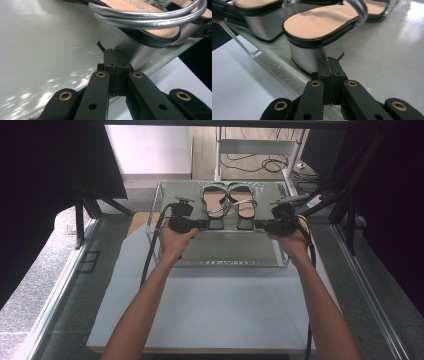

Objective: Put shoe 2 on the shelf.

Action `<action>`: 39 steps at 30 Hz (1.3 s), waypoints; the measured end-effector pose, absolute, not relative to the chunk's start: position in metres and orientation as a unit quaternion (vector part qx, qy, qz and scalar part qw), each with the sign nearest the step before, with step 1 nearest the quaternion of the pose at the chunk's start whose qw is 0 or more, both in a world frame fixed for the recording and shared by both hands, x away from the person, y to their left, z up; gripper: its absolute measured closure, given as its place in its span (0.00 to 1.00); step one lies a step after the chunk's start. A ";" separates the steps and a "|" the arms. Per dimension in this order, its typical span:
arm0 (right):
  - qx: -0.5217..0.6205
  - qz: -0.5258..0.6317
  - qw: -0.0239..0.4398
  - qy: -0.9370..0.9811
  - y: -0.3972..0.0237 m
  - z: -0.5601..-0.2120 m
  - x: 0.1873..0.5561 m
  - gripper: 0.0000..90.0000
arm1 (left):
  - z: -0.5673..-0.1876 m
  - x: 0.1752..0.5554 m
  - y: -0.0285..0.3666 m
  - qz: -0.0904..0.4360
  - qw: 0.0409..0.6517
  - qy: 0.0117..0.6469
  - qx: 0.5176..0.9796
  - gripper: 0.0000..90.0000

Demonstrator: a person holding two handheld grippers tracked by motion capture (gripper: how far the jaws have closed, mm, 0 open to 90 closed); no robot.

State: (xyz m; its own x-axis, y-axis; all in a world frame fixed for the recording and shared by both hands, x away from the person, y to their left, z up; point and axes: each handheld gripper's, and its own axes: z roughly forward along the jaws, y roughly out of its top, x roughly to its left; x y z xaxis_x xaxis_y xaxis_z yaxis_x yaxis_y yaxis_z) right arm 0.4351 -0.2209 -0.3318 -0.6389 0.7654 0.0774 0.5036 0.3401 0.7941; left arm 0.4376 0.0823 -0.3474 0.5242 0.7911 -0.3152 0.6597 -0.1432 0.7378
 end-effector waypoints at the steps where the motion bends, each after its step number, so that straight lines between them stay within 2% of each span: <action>1: 0.393 0.417 0.157 0.804 -0.218 -0.332 0.434 1.00 | -0.347 0.438 0.079 0.074 0.442 0.481 0.754 1.00; 10: 0.377 0.413 0.164 0.813 -0.204 -0.334 0.431 1.00 | -0.347 0.438 0.066 0.080 0.439 0.478 0.756 1.00; 11: 0.378 0.414 0.161 0.812 -0.204 -0.334 0.431 1.00 | -0.348 0.438 0.067 0.080 0.439 0.478 0.756 0.97; 12: 0.378 0.416 0.160 0.811 -0.204 -0.334 0.431 1.00 | -0.348 0.438 0.069 0.077 0.443 0.480 0.753 0.91; 25: 0.374 0.418 0.166 0.811 -0.197 -0.335 0.430 1.00 | -0.346 0.434 0.078 0.082 0.447 0.476 0.753 0.86; 28: 0.372 0.419 0.170 0.811 -0.198 -0.335 0.428 0.96 | -0.345 0.431 0.080 0.089 0.452 0.473 0.751 0.83; 32: 0.368 0.435 0.187 0.800 -0.203 -0.332 0.420 0.94 | -0.342 0.420 0.091 0.105 0.463 0.471 0.743 0.73; 39: 0.345 0.467 0.190 0.792 -0.218 -0.326 0.389 0.88 | -0.339 0.386 0.115 0.112 0.496 0.443 0.738 0.64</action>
State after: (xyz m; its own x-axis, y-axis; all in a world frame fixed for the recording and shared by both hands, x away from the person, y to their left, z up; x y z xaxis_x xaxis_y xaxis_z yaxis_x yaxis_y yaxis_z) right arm 0.3894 -0.2184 -0.3262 -0.6899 0.7236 0.0214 0.3687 0.3259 0.8705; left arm 0.3864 0.1154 -0.3389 0.5822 0.7651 -0.2749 0.5432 -0.1146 0.8317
